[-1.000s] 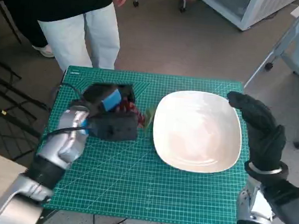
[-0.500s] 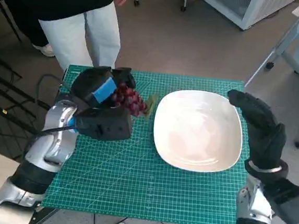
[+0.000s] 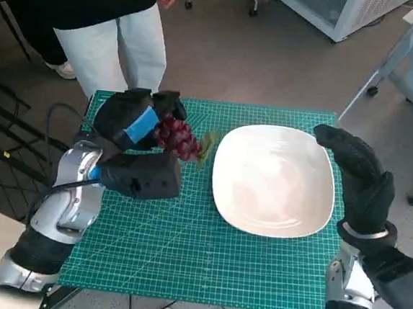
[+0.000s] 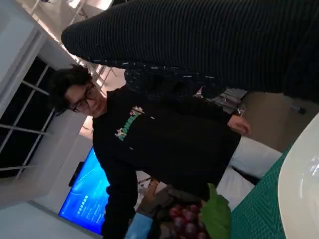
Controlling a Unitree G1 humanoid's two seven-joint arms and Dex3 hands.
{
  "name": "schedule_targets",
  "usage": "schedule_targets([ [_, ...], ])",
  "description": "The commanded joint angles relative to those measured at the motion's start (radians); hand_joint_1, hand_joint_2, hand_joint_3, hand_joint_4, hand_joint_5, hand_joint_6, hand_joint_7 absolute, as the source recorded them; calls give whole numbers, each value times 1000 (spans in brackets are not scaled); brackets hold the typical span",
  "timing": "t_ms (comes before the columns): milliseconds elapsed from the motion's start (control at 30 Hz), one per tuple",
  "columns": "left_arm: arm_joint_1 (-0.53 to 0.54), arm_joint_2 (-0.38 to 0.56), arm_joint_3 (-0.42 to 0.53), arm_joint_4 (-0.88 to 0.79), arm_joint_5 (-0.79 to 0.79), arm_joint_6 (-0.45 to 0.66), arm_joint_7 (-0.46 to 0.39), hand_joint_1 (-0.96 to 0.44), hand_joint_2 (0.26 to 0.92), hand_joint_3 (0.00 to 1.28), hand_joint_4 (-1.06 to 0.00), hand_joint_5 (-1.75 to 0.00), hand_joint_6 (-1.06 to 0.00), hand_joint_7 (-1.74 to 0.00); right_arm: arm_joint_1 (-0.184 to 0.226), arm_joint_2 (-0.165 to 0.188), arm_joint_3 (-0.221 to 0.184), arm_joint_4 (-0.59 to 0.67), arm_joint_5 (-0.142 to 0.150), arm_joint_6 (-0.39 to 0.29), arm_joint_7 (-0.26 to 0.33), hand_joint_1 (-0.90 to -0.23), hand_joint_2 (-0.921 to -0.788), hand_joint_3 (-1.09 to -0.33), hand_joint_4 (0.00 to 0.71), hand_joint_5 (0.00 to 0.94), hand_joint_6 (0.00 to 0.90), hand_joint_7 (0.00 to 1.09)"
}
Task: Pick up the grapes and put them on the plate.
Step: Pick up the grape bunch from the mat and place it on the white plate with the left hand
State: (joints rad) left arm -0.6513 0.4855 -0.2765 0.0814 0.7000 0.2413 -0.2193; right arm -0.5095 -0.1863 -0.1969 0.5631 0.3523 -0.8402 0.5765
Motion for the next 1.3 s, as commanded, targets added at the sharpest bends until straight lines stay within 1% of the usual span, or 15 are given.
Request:
schedule_targets([
  [33, -33, -38, -24, -32, 14, 15, -23, 2, 920, 31, -739, -1050, -660, -1186, 12, 5, -4, 2, 9, 7, -3, -591, -921, -698, 171, 1, -1, 382],
  [267, -81, -96, -81, -30, 27, -9, -44, 2, 920, 40, -732, -1073, -647, -1185, 21, -3, -10, -15, 13, 14, -5, -590, -921, -699, 171, 1, -1, 384],
  [433, -127, -136, -124, -9, 35, -42, -44, 1, 918, 40, -738, -1135, -651, -1116, 29, -9, -18, -32, 16, 20, -7, -592, -921, -703, 171, 0, -1, 372],
  [567, -167, -174, -153, 26, 36, -67, -43, 1, 916, 34, -753, -1150, -666, -1071, 37, -12, -25, -49, 20, 28, -8, -592, -921, -707, 169, 0, -1, 362],
  [733, -228, -232, -184, 108, 35, -92, -41, 1, 919, 45, -726, -1172, -651, -1095, 48, -15, -34, -73, 19, 37, -15, -589, -921, -715, 169, 1, -1, 355],
  [833, -264, -270, -201, 169, 34, -106, -36, 1, 919, 49, -729, -1172, -638, -1106, 55, -14, -38, -87, 16, 41, -22, -586, -921, -720, 171, 2, -1, 352],
  [967, -308, -315, -220, 253, 34, -121, -31, 2, 917, 48, -733, -1187, -647, -1083, 63, -12, -40, -101, 11, 44, -32, -583, -921, -724, 173, 3, -1, 351],
  [1300, -407, -403, -251, 466, 33, -154, -11, 2, 919, 92, -636, -1343, -645, -1040, 86, -9, -42, -132, -1, 41, -63, -575, -921, -728, 174, 3, -1, 358],
])
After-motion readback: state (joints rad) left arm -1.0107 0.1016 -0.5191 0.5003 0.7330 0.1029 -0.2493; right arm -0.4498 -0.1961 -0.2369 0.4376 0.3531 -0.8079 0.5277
